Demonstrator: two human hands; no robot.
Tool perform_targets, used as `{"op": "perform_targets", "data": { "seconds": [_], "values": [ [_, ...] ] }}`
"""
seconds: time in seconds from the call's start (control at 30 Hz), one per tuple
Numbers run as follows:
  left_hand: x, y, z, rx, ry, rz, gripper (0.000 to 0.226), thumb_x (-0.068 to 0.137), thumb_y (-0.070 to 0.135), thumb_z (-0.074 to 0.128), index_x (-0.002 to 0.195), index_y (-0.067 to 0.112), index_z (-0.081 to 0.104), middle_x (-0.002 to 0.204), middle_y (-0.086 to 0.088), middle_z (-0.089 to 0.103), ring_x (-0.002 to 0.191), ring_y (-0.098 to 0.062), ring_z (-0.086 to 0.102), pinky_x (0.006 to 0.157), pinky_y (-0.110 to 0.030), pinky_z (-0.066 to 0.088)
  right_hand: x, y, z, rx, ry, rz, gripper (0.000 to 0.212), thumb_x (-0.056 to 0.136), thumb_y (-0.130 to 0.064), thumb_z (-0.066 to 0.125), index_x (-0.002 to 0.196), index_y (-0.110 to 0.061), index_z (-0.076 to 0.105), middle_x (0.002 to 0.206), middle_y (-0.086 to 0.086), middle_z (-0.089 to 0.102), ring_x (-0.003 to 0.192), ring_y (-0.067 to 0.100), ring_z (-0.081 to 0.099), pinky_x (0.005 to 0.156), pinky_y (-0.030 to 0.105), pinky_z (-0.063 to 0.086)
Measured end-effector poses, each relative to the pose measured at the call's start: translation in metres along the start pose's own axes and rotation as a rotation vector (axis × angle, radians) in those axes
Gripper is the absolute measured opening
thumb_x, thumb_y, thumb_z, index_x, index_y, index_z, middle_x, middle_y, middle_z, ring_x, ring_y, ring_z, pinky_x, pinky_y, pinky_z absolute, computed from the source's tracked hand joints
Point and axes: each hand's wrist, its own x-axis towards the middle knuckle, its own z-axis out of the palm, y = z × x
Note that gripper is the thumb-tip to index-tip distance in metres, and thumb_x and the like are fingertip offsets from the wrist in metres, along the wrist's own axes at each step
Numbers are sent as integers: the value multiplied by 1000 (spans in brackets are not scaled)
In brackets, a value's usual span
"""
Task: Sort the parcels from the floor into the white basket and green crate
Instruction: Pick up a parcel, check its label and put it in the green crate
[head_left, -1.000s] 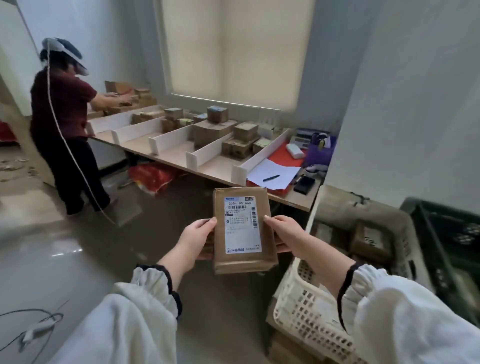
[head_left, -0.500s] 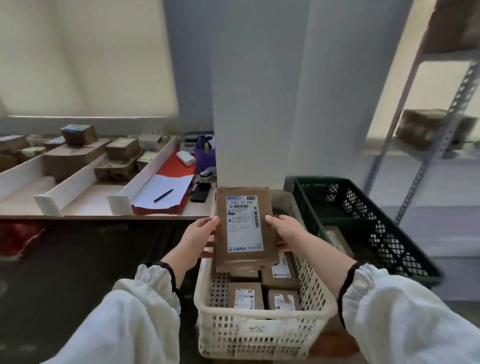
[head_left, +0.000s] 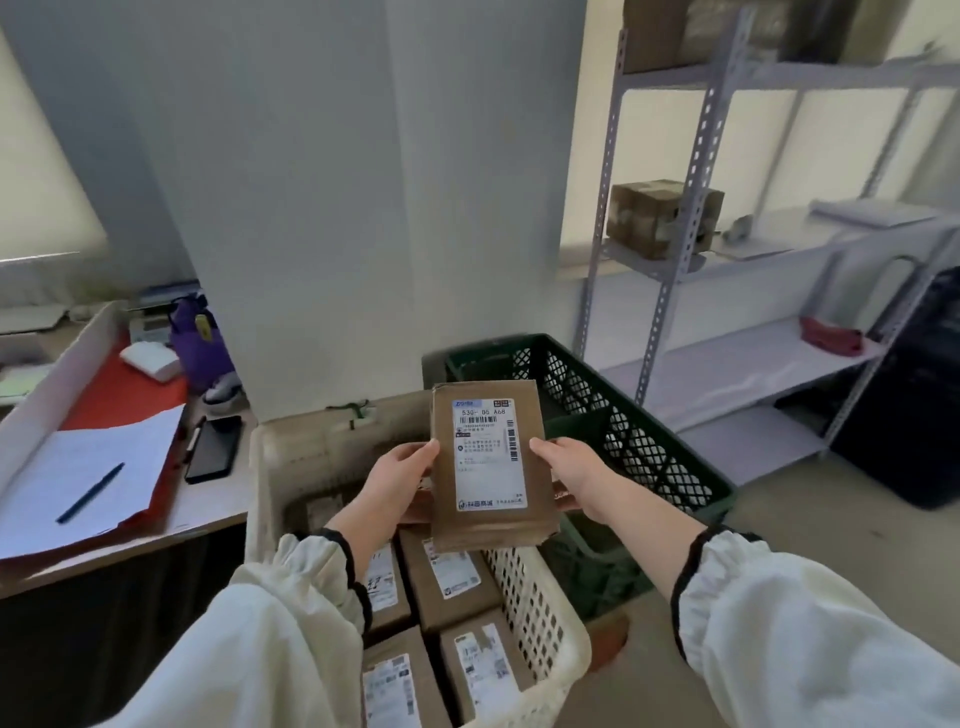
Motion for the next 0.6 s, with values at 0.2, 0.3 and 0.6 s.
{"op": "perform_targets", "data": {
  "seconds": [0.2, 0.3, 0.6],
  "values": [
    [61, -1, 66, 16, -74, -64, 22, 91, 42, 57, 109, 29, 57, 102, -2, 65, 88, -27, 67, 68, -42, 60, 59, 12, -59, -11, 79, 45, 38, 97, -38, 47, 126, -14, 49, 120, 5, 59, 108, 27, 56, 92, 44, 47],
    [95, 3, 100, 23, -78, -85, 18, 92, 42, 56, 106, 30, 57, 102, -2, 65, 88, -26, 66, 60, -38, 58, 99, 11, -89, -1, 63, 54, 34, 97, -38, 46, 121, -15, 51, 112, 4, 62, 98, 24, 60, 81, 39, 50],
    [187, 23, 181, -103, 81, -153, 10, 94, 39, 53, 100, 32, 55, 98, -1, 67, 85, -22, 66, 56, -33, 55, 234, -25, -156, -85, -62, 92, 25, 95, -35, 52, 116, -21, 52, 105, 3, 64, 93, 21, 63, 69, 33, 53]
  ]
}}
